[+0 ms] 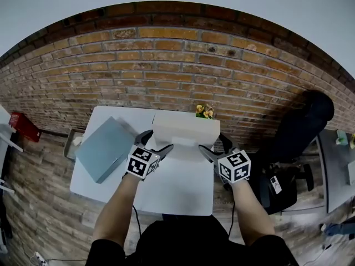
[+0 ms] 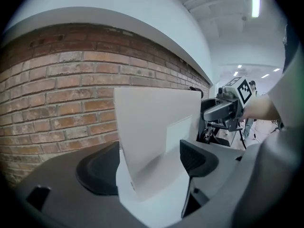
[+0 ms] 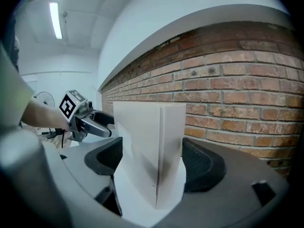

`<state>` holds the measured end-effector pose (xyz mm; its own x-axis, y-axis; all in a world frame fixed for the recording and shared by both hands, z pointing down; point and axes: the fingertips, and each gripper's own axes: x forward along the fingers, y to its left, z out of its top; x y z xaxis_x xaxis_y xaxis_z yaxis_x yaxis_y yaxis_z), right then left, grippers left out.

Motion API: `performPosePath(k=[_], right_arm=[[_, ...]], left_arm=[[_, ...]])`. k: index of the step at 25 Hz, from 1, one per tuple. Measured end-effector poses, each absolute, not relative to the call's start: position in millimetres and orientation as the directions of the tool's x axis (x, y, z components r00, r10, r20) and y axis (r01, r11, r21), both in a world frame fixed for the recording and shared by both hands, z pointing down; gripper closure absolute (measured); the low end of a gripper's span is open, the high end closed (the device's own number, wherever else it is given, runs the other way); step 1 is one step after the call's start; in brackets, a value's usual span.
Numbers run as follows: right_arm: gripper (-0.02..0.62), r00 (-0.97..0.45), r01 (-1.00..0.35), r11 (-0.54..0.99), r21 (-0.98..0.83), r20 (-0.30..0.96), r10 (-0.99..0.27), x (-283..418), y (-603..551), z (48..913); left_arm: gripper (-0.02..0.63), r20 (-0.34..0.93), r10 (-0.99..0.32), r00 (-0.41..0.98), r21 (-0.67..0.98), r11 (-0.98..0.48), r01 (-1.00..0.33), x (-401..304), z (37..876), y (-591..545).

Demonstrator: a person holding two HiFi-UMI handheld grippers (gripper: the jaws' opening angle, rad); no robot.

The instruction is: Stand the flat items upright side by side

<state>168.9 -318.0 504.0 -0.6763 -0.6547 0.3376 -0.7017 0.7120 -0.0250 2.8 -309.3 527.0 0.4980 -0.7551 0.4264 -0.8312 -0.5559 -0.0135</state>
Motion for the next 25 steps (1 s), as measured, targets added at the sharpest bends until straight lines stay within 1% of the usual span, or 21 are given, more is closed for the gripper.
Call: performPosePath(k=[3,6,11,18,22,25], right_arm=[[0.201,-0.704,-0.671,0.741,-0.032,0.34,-0.623,169,-319,500],[0.201,-0.723,-0.652,0.757,-0.046,0.337,-0.603,172,-320,496],[0.21,-0.745,-0.655,0.743,-0.139,0.282,-0.604,196,-315,496],[0.207,-0.758,-0.65,0.728,-0.22,0.253,-0.601,223,-298,502],[0.202,-0.728,-0.686,0.68,-0.26,0.27,-0.631,229,-289,517],[0.202,-0.67,-0.742,0.632,-0.225,0.3,-0.679,231,-276,528]], left_arm=[[0.189,0.427,-0.765,0.482,-0.004,-0.535,-0.845,1,525,-309],[0.189,0.428,-0.784,0.45,0.015,-0.492,-0.87,-4,525,-308],[0.189,0.408,-0.819,0.404,0.014,-0.437,-0.899,-8,515,-297],[0.19,0.374,-0.866,0.333,0.047,-0.34,-0.939,-17,498,-259],[0.196,0.361,-0.882,0.303,0.049,-0.306,-0.951,-30,490,-241],[0.201,0.343,-0.893,0.292,0.051,-0.293,-0.955,-47,491,-230]])
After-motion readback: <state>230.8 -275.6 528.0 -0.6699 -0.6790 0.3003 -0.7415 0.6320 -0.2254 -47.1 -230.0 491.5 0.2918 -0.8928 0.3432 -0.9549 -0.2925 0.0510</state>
